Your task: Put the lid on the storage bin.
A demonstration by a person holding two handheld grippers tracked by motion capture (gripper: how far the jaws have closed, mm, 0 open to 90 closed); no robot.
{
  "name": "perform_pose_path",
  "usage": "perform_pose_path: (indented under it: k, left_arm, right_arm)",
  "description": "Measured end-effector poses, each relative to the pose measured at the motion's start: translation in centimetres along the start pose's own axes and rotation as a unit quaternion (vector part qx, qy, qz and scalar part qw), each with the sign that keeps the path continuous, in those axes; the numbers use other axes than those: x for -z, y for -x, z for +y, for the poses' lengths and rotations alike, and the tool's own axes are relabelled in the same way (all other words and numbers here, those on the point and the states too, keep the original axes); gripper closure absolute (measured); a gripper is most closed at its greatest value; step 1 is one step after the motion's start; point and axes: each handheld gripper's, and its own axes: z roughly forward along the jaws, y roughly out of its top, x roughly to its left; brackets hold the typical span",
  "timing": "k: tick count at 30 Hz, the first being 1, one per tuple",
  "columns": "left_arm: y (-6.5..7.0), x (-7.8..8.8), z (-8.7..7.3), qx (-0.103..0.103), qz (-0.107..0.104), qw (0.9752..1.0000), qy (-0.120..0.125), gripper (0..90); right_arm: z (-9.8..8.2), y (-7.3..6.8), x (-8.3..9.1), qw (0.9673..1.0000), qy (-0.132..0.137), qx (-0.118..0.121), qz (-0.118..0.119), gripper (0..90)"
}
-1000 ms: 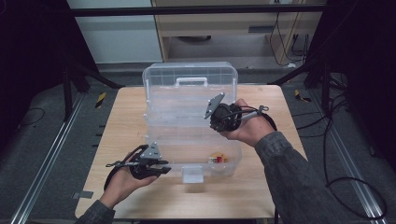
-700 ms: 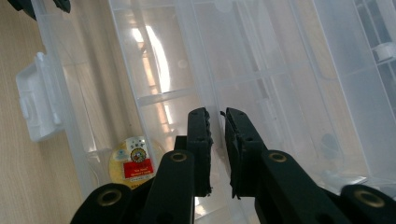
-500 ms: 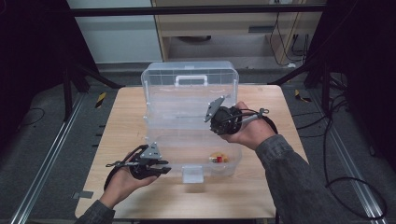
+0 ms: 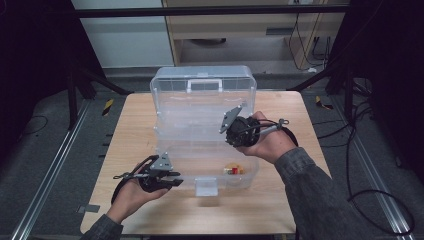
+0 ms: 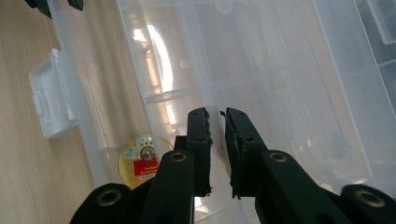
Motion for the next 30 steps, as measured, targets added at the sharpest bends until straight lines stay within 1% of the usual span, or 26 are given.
perform_pose_path:
  k: [16,30]
  left_arm:
    - [0.0,0.0,-0.01,-0.001,0.0,1.0,0.0,70.2]
    - [-0.02,-0.01,-0.03,-0.001,-0.002,1.0,0.001,70.1]
  right_arm:
    - [-0.2,-0.59,-0.01,1.0,0.0,-0.001,0.002,80.1]
    - [-0.24,-0.78,-0.03,1.0,-0.001,0.001,0.003,80.1]
